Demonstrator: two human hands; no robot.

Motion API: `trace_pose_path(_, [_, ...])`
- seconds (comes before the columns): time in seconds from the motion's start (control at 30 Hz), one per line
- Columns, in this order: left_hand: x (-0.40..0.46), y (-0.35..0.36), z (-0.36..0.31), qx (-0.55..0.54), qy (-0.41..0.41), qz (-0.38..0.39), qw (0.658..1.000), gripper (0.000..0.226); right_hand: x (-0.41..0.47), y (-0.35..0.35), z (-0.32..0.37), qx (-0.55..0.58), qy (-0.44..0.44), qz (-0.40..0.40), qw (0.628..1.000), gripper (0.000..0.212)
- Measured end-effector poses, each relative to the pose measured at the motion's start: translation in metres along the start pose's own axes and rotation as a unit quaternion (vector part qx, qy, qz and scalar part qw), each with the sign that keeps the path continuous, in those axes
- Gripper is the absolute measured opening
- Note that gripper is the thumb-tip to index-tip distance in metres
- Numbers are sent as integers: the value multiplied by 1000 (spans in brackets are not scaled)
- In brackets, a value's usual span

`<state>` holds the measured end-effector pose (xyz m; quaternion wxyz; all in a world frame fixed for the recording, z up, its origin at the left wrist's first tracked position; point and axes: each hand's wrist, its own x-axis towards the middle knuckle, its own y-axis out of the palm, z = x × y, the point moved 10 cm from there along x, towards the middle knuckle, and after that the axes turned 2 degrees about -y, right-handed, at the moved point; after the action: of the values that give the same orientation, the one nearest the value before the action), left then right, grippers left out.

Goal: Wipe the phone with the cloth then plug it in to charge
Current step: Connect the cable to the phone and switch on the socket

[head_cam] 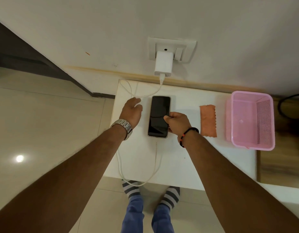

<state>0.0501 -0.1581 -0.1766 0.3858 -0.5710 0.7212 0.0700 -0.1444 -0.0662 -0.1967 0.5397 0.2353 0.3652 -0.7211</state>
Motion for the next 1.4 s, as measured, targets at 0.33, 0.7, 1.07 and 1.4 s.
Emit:
trace_pose_path(0.33, [2,22,6,162,33,45,985,46,13,9,9,-28,-4,-37,999,16])
trace_pose_path(0.7, [3,31,6,225,40,59,972,52,4,-17,17,-149,-8,-179,973,34])
trace_pose_path(1.07, [-11,24,-2,162,21,82,983,50,-4,-24,22,-97,-28,-182,978,36])
trace_pose_path(1.4, [-67,-69,-76,-165,48,-43,984,19,-57,-34,86,250,-60,-45,965,15])
